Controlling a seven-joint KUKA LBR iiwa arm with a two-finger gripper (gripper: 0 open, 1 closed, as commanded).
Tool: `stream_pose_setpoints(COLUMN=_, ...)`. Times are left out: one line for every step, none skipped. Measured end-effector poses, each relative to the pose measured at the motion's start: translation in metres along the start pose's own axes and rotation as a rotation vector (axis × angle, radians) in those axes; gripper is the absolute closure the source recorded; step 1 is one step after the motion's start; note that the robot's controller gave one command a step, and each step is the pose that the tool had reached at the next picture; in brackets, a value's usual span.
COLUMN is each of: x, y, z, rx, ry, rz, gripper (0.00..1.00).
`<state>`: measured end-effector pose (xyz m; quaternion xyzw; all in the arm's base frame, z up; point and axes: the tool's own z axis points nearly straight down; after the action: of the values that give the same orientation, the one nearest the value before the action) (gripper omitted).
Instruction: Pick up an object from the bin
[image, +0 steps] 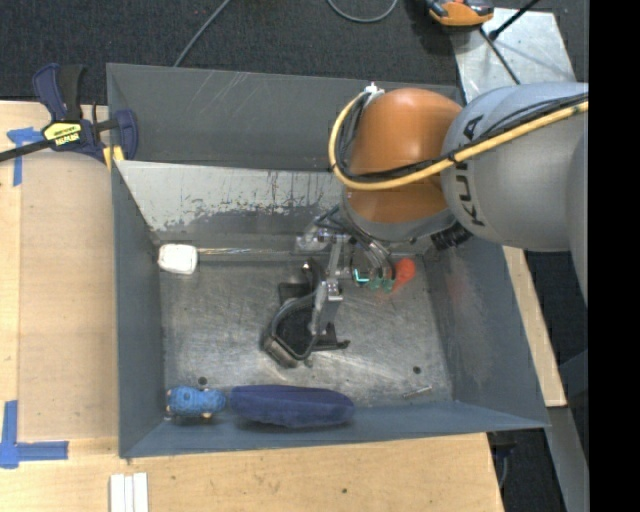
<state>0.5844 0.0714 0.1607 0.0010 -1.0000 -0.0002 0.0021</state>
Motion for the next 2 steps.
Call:
stream_pose_setpoints(x=-0.007, y=-0.0022, z=0.0574, rx=-0.001, ry=-0.014, rz=-0.234, gripper=0.0)
stream_pose_setpoints(x=-0.0033, y=-0.0035, z=0.0579, rx=0.001, ry=0.012, rz=-0.236, gripper=1.0)
